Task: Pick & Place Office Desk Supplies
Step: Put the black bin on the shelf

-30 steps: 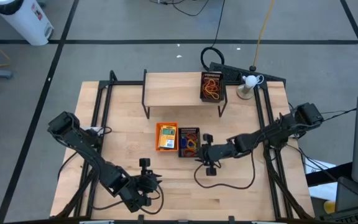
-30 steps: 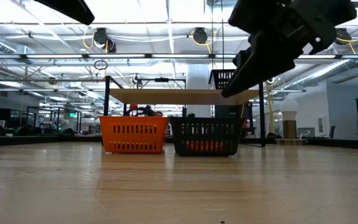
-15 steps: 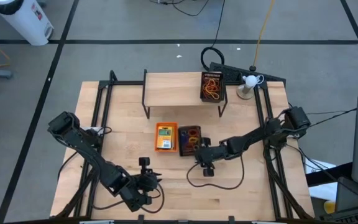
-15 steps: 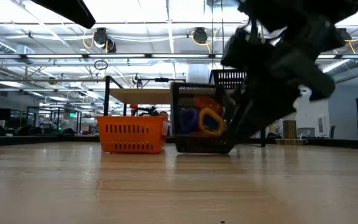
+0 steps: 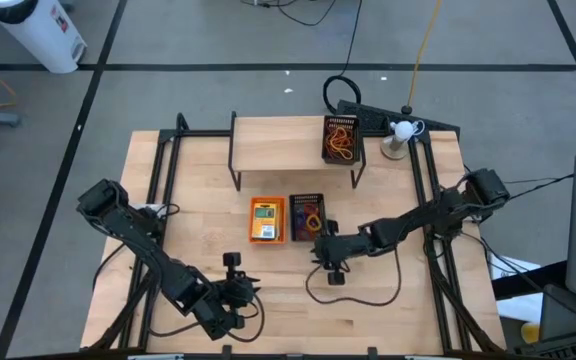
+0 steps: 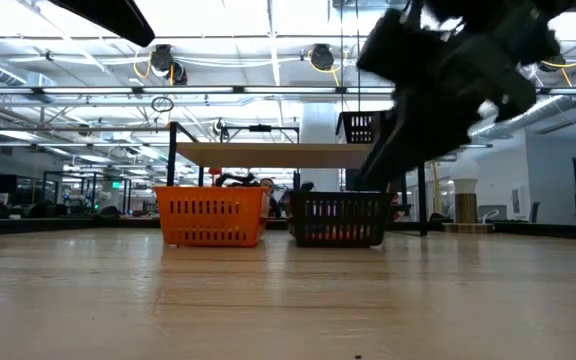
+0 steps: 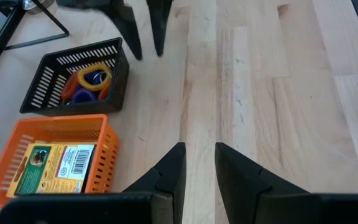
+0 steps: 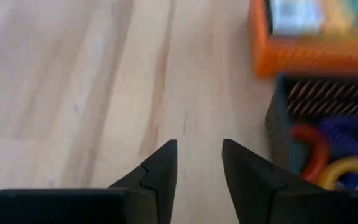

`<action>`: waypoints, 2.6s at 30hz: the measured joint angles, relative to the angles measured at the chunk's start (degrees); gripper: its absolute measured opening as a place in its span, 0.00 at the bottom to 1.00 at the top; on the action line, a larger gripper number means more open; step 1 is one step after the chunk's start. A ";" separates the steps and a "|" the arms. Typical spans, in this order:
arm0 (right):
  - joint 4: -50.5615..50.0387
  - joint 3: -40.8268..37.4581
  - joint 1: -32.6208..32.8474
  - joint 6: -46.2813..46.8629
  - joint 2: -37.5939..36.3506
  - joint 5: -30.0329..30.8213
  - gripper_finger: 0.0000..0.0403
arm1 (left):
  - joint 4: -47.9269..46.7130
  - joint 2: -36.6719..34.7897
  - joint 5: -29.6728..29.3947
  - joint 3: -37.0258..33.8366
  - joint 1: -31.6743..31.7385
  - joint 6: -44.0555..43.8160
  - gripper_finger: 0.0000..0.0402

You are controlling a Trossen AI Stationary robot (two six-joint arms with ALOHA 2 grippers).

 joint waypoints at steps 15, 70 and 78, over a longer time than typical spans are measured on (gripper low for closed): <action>-4.09 0.06 -2.40 -5.72 -5.65 5.49 0.30 | 0.26 0.00 0.71 0.00 0.00 -2.24 0.22; -32.11 27.00 3.89 -13.72 -8.81 18.53 0.00 | 0.52 0.02 0.69 0.02 0.00 -4.35 0.22; -41.16 36.99 -3.97 -16.87 -8.81 18.17 0.00 | 0.56 0.02 0.71 0.02 0.00 -5.26 0.22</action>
